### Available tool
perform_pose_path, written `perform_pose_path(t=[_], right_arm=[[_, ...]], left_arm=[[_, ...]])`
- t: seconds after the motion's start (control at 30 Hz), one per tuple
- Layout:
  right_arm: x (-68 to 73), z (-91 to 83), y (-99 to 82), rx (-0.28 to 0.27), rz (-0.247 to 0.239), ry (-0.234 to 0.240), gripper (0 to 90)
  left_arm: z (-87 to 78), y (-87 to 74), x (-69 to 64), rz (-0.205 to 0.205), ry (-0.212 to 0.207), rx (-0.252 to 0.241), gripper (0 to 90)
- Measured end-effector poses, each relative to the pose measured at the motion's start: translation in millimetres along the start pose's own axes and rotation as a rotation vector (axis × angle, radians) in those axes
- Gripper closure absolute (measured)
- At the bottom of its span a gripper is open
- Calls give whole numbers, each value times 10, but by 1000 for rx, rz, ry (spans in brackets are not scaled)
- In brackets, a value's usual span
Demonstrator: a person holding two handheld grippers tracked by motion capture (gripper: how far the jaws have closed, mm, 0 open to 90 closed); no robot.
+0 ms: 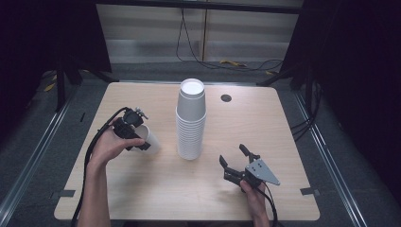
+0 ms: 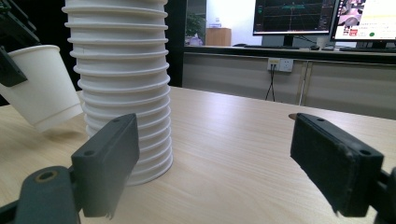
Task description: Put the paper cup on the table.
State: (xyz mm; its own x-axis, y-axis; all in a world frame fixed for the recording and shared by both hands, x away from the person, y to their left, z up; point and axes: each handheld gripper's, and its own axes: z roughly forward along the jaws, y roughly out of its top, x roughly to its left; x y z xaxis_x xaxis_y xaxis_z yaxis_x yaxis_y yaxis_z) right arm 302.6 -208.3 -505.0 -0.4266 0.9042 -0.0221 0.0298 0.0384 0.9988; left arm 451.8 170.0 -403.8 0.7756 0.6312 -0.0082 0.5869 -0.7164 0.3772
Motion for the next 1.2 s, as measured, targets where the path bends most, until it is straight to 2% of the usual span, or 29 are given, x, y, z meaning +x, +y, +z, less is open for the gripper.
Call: perform_pose_path(t=[0.07, 0.13, 0.37, 0.4, 0.47, 0.57, 0.67, 0.83, 0.9, 0.93, 1.03, 1.1, 1.2], right_arm=[[0, -1, 1, 2, -2, 2, 156], [1, 1, 0, 0, -3, 5, 156], [3, -3, 1, 5, -3, 1, 156], [2, -1, 1, 3, -2, 4, 156], [2, -1, 1, 3, -2, 4, 156], [0, -1, 0, 3, -5, 7, 157], [1, -1, 1, 2, -1, 6, 158], [3, -4, 2, 5, -2, 4, 166], [1, -2, 1, 1, -6, 11, 167], [2, -4, 2, 5, -4, 4, 167], [3, -5, 2, 6, -2, 4, 167], [2, -4, 2, 4, -3, 5, 168], [1, -3, 1, 1, -5, 11, 168]], left_arm=[[16, 31, -3, 4, 19, 33, 100], [28, 64, -7, 4, 35, 41, 98], [164, 158, 3, 19, 27, 91, 94], [169, 169, 8, 32, 29, 87, 86], [182, 184, 0, 24, 34, 77, 86], [202, 198, -11, 50, 39, 71, 75], [244, 181, -4, 24, 33, 39, 66], [373, 120, 17, 16, 3, 34, 67], [408, 113, 18, -8, 18, 30, 73], [416, 108, 10, -10, 30, 35, 74], [431, 84, 6, -8, 16, 28, 79], [437, 53, 16, -16, -5, 15, 103], [444, 6, 19, -28, -1, -17, 110]])
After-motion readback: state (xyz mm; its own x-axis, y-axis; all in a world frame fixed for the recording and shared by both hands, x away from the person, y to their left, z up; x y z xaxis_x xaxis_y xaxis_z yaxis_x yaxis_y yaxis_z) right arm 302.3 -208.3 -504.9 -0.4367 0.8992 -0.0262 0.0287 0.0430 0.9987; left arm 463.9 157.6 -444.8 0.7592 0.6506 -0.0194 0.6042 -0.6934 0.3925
